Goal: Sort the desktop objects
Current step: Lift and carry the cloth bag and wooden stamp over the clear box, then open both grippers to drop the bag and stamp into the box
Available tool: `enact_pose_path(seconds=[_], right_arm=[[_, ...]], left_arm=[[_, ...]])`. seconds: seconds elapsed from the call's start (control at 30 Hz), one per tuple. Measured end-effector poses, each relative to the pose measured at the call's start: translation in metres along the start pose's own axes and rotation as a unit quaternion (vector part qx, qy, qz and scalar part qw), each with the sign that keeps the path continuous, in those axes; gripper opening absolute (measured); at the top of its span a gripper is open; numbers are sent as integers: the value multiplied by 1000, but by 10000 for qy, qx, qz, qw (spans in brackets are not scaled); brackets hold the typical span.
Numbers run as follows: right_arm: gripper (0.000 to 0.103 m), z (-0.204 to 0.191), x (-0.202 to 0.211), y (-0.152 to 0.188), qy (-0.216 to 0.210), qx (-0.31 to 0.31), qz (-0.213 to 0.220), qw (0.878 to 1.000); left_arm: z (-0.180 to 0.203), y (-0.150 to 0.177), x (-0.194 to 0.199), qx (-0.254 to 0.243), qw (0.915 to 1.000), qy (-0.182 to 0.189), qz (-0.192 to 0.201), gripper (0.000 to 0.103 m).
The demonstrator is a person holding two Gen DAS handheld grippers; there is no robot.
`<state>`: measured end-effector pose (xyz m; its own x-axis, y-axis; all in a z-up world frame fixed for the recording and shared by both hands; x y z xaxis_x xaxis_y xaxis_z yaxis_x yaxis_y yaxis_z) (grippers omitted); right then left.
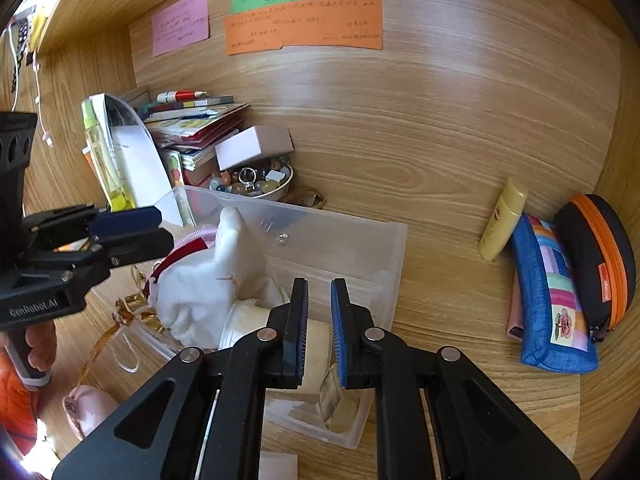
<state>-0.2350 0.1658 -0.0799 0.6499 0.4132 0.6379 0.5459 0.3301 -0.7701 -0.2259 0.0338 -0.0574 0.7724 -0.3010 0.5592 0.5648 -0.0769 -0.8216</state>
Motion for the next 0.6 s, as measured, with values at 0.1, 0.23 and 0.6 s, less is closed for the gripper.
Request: enact_pose_path(seconds=[0.1, 0.23, 0.6], right_arm=[[26, 0, -2, 1, 54, 48, -3, 10000], [33, -2, 1, -1, 124, 138, 69, 9998], [84, -23, 36, -6, 932, 885, 639, 9897]], left_arm=[[-4, 0, 1, 22, 9999, -114, 61, 52], [-5, 0, 0, 13, 9998, -188, 37, 61], [2, 0, 19, -299, 9971, -667, 204, 96]])
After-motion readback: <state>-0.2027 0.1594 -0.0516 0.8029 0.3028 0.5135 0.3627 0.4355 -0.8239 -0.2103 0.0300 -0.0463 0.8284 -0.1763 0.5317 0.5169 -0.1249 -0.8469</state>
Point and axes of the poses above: each gripper's, at about its wrist camera, not at the fingertips, and x roughly against the way its jaws point, z to its right, y to its underside, the point moved 8 cm from there along -x, roughly the way its jaws point, and after that the axes turned 2 degrees about -y, right-handed, at the moved point
